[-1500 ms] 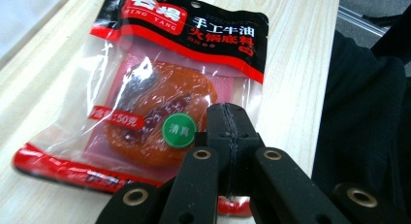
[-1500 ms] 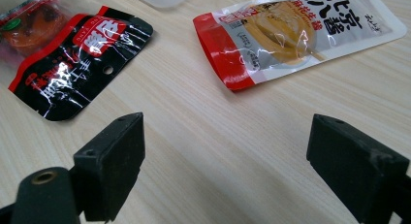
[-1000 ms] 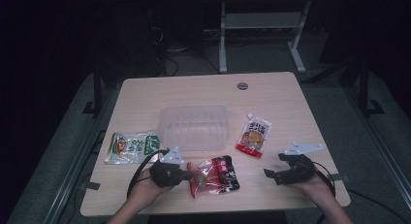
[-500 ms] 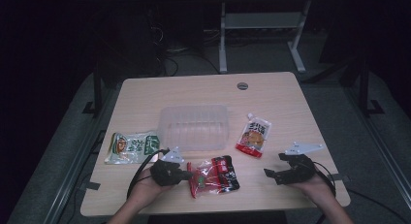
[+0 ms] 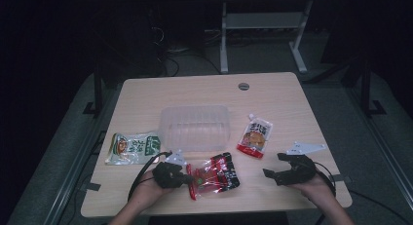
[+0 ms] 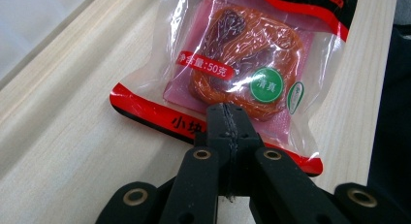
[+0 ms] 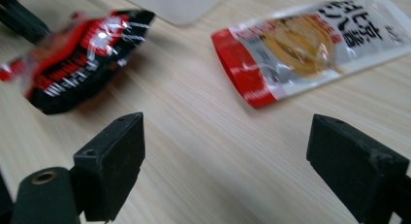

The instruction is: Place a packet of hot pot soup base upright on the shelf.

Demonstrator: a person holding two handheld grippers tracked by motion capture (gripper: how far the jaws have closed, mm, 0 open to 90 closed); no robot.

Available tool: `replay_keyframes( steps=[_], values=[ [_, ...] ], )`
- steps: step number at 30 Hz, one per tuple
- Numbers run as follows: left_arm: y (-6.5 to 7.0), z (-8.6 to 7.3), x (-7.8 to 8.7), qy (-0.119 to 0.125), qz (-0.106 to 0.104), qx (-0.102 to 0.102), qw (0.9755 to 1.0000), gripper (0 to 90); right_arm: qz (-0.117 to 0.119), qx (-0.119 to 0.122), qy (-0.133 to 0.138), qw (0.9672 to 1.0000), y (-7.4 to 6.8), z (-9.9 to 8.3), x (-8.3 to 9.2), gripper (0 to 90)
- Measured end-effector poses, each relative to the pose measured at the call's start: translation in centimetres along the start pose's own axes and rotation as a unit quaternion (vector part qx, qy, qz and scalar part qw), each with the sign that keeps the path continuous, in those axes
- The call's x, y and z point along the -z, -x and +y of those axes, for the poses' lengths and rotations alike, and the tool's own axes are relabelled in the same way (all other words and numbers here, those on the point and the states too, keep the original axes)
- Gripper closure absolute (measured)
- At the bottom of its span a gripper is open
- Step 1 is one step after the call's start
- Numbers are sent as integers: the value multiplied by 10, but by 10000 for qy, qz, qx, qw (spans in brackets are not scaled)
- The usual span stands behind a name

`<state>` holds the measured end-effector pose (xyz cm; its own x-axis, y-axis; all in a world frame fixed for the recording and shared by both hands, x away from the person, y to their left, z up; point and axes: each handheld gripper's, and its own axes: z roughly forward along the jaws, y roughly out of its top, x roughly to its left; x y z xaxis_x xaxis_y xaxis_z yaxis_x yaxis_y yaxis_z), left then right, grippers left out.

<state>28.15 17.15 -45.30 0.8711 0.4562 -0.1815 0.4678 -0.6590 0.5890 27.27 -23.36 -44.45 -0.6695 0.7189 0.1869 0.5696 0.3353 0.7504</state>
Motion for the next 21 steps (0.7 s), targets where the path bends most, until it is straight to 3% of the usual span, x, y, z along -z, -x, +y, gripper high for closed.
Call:
replay_keyframes(
  steps=[3,14,21],
  values=[
    [-1,-1,-1,-112,24,-29,9999,897,209,-38,94,9997,-6,6,-1,131],
    [-1,-1,-1,-138,31,-20,9999,898,674,92,348,9971,-32,28,-21,132],
    [1,0,-1,-92,53,46,9999,898,933,242,257,9950,-47,42,-41,131]
  ],
)
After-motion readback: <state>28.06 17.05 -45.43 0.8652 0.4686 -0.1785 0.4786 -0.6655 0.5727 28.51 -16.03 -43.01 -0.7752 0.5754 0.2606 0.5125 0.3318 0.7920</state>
